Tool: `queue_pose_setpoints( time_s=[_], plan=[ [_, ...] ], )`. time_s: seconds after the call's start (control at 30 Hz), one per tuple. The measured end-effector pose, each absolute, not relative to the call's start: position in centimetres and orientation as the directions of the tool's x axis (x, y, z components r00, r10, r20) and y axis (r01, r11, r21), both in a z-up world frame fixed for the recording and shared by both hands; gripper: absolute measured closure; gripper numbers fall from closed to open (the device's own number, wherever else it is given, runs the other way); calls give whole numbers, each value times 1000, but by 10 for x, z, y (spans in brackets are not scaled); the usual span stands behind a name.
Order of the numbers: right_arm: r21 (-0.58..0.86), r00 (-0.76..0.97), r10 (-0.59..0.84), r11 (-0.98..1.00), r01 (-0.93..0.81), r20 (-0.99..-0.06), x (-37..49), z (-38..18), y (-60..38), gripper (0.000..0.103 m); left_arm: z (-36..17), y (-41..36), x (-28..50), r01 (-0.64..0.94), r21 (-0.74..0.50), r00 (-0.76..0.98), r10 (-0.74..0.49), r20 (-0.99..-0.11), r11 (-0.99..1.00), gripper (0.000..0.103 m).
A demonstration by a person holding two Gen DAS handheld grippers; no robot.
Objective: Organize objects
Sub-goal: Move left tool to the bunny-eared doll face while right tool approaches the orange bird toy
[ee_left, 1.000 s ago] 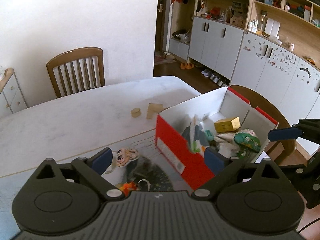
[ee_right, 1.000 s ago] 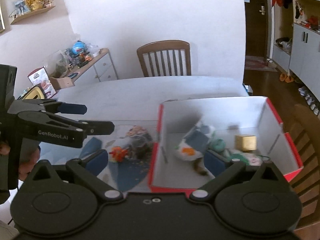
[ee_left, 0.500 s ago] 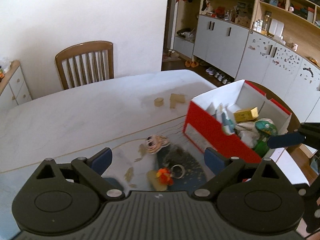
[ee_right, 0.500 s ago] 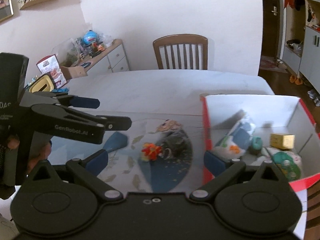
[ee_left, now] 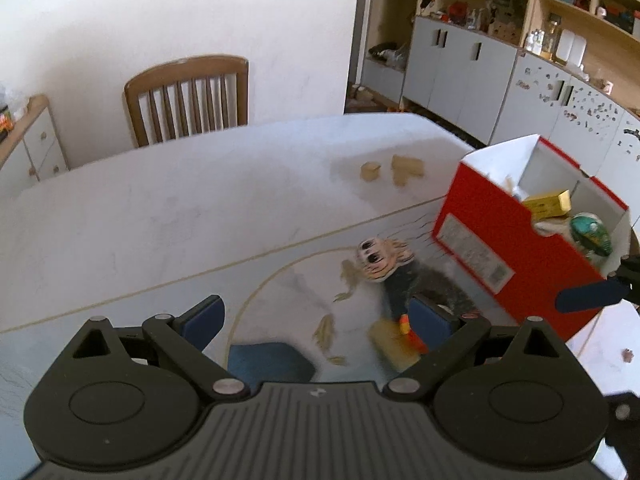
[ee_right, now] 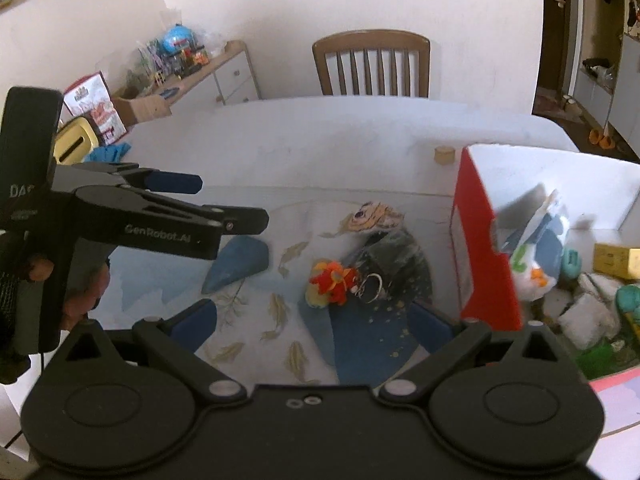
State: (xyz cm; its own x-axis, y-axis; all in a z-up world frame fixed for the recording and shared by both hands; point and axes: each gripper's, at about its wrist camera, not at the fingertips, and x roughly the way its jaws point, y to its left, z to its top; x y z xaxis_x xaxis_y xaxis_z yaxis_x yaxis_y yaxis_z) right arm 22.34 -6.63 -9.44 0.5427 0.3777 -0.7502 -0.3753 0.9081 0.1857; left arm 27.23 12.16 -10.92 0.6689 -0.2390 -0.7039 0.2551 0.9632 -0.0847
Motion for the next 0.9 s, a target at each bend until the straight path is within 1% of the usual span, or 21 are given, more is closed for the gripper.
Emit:
queue_pose_setpoints(
  time_s=[0.17, 0.33, 0.47, 0.6, 0.7, 0.9],
  plan=[
    [164, 540, 370, 906, -391, -755, 231, -108, -56, 6, -124, 129, 286, 263, -94, 655, -249, -713, 960, 4],
    [163, 543, 360, 912, -376, -759, 243, -119, -54, 15, -132, 125, 301, 285, -98, 646, -267, -715, 953, 4],
    [153, 558, 332, 927, -343, -760, 251, -126, -56, 18, -135, 111, 315, 327, -96, 637, -295, -712, 940, 4],
    [180, 550, 324, 937, -299, -770, 258, -134, -61, 24, -141, 94, 330, 362, -87, 626, -311, -716, 928, 4],
    [176, 548, 319, 938, -299, -773, 259, -139, -61, 26, -147, 84, 344, 372, -78, 619, -310, -722, 925, 4],
    [187, 536, 327, 936, -299, -778, 262, -145, -60, 35, -158, 72, 364, 435, -96, 581, -360, -730, 895, 5]
  ],
)
